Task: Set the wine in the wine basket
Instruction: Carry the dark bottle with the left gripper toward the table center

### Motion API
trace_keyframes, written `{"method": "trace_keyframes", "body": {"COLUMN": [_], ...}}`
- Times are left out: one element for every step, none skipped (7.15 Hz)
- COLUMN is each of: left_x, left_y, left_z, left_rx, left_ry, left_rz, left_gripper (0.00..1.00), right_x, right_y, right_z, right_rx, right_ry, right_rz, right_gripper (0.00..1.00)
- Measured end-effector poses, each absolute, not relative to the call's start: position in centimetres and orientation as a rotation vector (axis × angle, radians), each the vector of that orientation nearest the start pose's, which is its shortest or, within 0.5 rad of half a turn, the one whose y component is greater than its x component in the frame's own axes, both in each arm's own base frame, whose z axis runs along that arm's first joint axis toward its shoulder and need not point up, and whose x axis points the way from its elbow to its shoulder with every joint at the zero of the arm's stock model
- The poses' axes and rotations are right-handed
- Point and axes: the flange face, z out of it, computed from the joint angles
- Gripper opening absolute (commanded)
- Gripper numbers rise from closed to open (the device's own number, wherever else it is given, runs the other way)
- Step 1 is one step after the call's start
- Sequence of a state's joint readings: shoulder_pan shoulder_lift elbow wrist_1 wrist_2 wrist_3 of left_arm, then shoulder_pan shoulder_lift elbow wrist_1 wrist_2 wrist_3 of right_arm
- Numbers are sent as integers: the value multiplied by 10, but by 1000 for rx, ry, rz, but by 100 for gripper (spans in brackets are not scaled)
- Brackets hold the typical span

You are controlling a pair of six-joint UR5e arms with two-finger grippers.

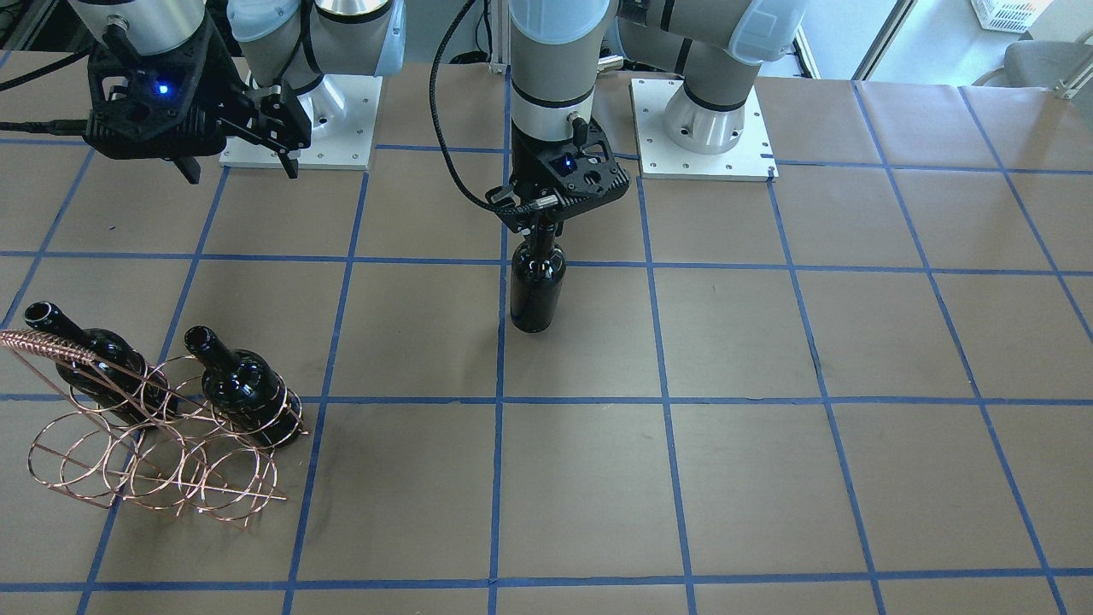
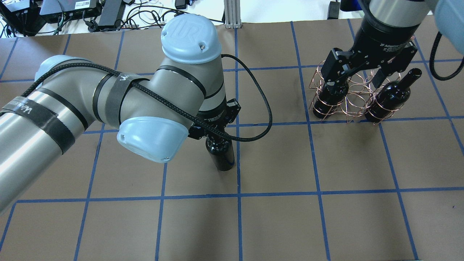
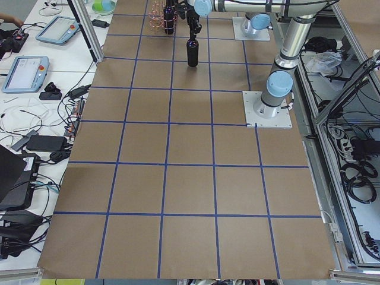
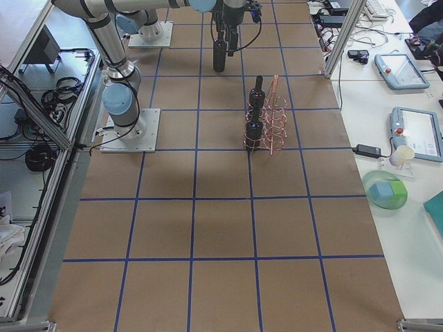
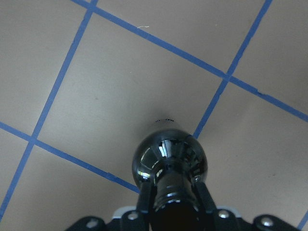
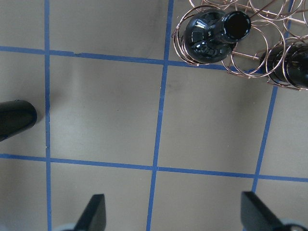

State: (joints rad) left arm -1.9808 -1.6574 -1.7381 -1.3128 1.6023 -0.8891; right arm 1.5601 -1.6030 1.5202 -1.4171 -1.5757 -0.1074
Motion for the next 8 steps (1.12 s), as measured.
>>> {"method": "trace_keyframes", "body": {"left_x": [-324,-324,-325,-326,-329,-331,-332,-333], "left_y": [-421,-420,-419,-418,-416,-414,-413,-413], "left_z": [386,385,386,386,386,385,385,385], "left_rx": [-742,-750,-754,-758,-760,-762,-763,-771], "left_ry": [3013,3007,3007,3007,3006,3006,3006,3005], "left_rz": [-45,-48,-49,-49,-49,-47,-47,-47], "left_gripper": [0,0,0,0,0,0,0,0], "right_x": [128,128,129,129,129,129,129,129], "right_y": [-471,-471,-471,-471,-471,-471,-471,-471], "right_z": [513,514,514,513,513,513,513,513], "right_rx": [-152,-152,-153,-154,-153,-153,-152,-152], "right_ry": [3135,3133,3132,3132,3131,3131,3131,3132], "right_rz": [109,108,108,108,109,110,110,110], "right_gripper": [100,100,100,100,100,100,100,100]}}
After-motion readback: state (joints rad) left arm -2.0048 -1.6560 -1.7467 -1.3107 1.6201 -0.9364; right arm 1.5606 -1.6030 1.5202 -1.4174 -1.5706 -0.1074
